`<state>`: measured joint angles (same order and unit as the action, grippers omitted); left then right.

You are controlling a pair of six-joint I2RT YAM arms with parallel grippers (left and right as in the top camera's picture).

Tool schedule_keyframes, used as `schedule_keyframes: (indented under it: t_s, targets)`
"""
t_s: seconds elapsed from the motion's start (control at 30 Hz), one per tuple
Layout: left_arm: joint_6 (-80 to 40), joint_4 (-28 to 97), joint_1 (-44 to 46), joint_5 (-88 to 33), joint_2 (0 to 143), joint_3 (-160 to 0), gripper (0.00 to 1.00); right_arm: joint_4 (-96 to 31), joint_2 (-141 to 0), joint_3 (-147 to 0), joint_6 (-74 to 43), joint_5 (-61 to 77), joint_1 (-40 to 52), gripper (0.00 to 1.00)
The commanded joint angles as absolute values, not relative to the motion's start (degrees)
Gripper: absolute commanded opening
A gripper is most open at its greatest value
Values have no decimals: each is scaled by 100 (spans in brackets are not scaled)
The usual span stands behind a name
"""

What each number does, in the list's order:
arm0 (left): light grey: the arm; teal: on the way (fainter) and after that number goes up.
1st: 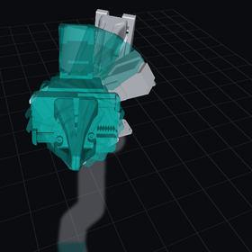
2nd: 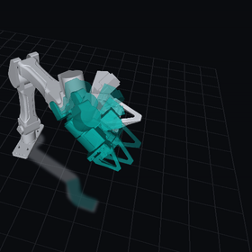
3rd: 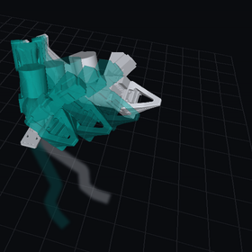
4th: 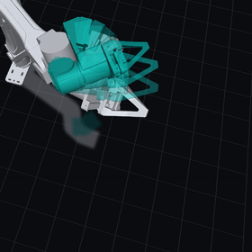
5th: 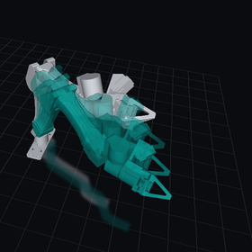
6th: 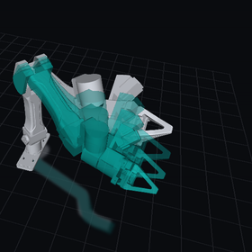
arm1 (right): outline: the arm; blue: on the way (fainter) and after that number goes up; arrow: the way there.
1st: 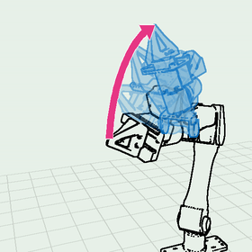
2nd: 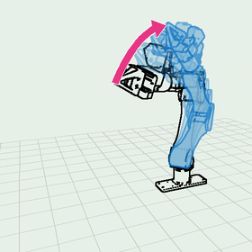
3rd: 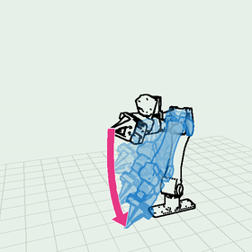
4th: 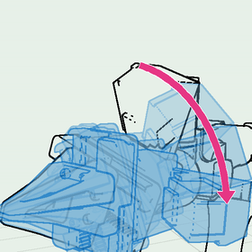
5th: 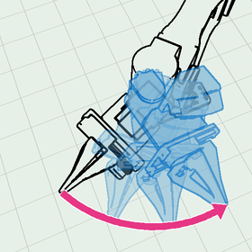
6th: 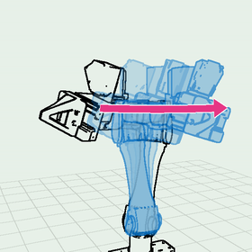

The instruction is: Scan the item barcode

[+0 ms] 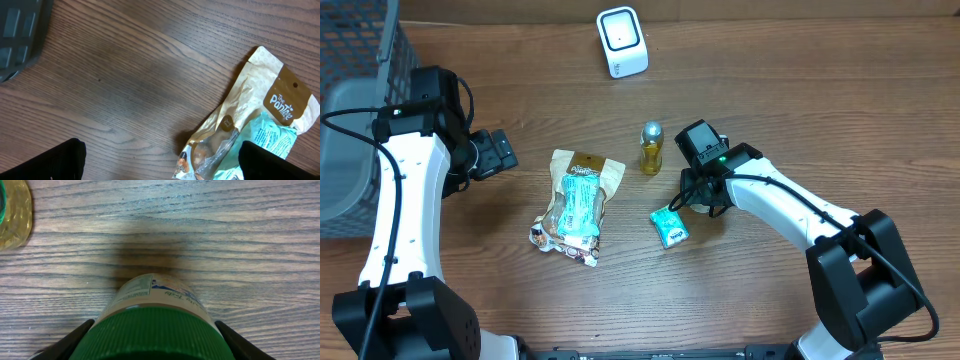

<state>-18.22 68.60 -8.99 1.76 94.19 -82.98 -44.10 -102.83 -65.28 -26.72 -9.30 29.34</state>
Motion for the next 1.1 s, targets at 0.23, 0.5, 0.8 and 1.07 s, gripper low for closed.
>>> schedule_keyframes:
  t_s: [0.23,0.5,0.8,1.07]
  targets:
    - [-1820,6855,-897,189,9417,-8324,100,-4401,-10298,-6514,-2657,-937,2910,59]
    - [-1820,6855,-897,189,9417,-8324,100,-5336,-10235,-7345,-2676,-676,2648,49]
    - [-1820,6855,-897,189,9417,-8324,100,-6095,-10071,-8646,-2676,1166,2370,41]
    - [-1820,6855,-897,189,9417,-8324,100,-6320,-10073,-8750,-2676,2504,2370,30]
